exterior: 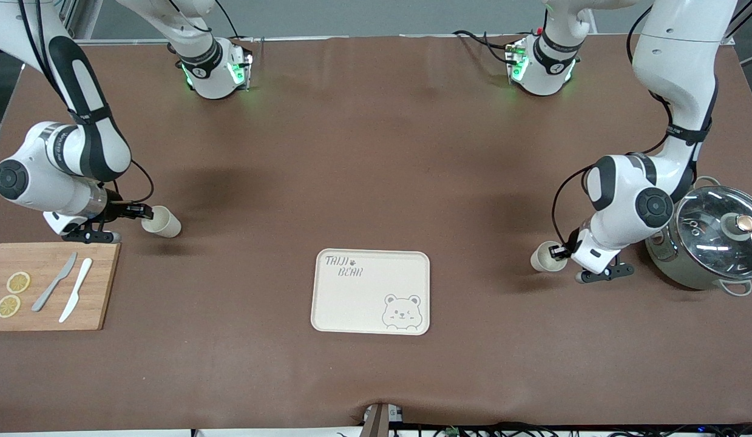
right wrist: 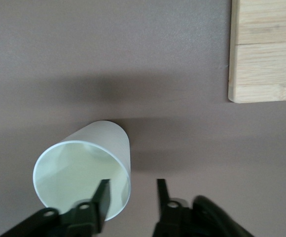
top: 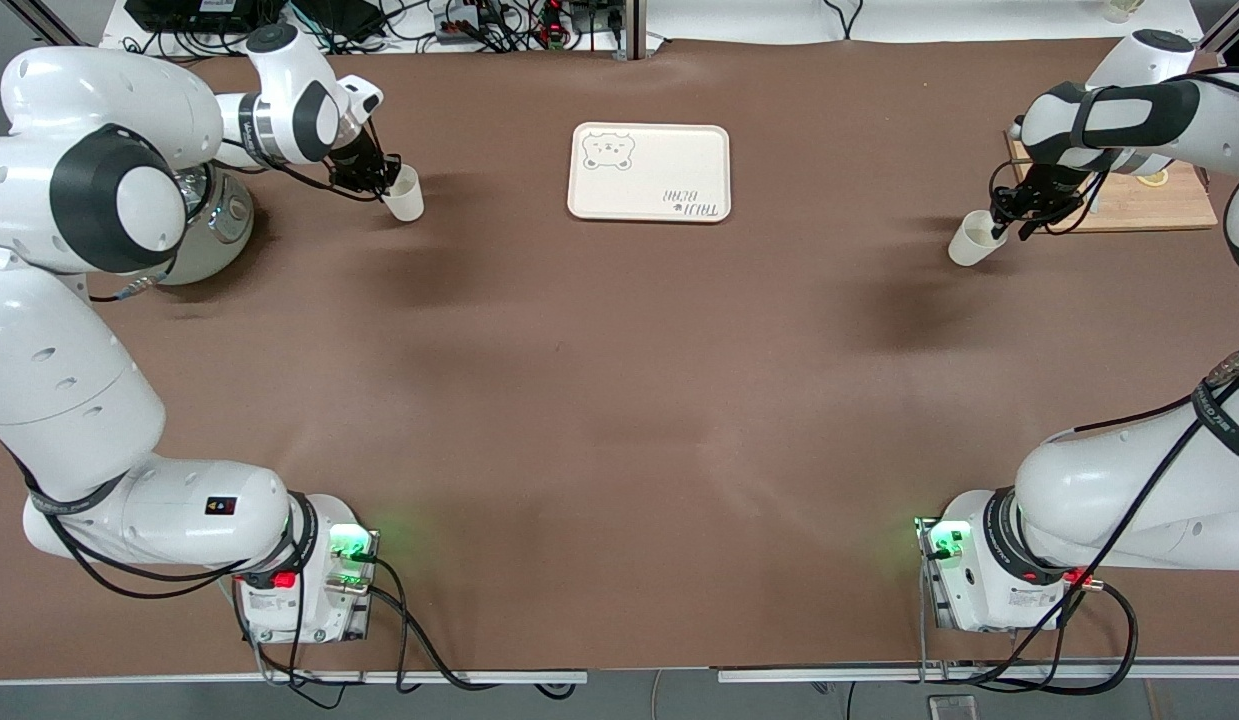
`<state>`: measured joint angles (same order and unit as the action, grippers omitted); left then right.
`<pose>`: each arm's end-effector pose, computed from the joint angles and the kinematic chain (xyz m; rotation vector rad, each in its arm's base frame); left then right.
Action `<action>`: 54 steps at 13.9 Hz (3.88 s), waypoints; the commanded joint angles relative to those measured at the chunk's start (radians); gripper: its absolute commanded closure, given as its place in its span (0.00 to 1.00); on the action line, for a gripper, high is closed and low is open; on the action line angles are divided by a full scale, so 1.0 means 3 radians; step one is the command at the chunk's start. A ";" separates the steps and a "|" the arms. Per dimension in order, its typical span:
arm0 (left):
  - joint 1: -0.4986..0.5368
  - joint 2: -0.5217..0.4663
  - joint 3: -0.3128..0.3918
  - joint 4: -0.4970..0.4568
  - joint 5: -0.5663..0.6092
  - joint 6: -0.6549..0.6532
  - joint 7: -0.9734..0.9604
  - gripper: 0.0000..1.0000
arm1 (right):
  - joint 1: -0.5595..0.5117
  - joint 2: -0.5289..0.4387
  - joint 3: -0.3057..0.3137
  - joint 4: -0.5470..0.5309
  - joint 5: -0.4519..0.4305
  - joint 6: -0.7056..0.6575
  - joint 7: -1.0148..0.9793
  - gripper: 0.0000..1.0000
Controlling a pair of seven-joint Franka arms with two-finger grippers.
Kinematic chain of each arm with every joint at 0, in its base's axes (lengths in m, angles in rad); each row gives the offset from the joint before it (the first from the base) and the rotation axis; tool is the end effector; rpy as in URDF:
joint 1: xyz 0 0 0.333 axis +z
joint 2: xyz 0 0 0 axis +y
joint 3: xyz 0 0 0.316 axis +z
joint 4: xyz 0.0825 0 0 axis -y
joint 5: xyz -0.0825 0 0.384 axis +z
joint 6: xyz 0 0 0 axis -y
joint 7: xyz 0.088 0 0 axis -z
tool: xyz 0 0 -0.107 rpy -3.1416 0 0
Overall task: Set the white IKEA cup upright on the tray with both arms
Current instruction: 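Carry the cup to the tray with the left gripper while the right gripper lifts, then lower the cup onto the tray with the left gripper while the right gripper approaches, then open the left gripper and withdraw while the right gripper sets its cup down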
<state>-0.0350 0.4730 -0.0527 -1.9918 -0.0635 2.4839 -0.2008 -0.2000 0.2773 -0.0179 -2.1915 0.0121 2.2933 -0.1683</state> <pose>0.6100 -0.0524 0.2241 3.0652 0.2596 0.0153 0.5250 -0.1160 0.2447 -3.0919 0.0899 0.2660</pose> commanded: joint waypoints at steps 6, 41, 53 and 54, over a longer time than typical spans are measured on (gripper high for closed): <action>-0.0179 0.0105 -0.0315 0.0569 -0.0064 -0.0027 -0.0695 1.00 | -0.0059 0.0011 0.0055 -0.0007 -0.0010 -0.0061 -0.0022 1.00; -0.1279 0.0919 -0.0269 0.1951 0.0074 -0.0343 -0.2306 0.00 | 0.2052 0.1217 0.0070 0.2339 0.1003 -0.0716 0.4200 1.00; -0.0257 -0.0216 -0.0285 0.1935 0.0089 -0.1856 -0.1372 0.00 | 0.2334 0.1622 0.0055 0.2621 0.0957 -0.0343 0.4544 0.01; -0.0196 -0.0277 -0.0279 0.1930 0.0089 -0.1964 -0.1249 0.00 | 0.2339 0.1612 0.0049 0.2621 0.0946 -0.0317 0.4539 0.00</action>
<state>-0.1222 0.4432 -0.1309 -1.3823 -0.0568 1.9428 -0.6230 0.4981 0.7474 0.0036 -1.4351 0.2936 2.1945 1.1823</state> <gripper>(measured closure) 0.000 0.806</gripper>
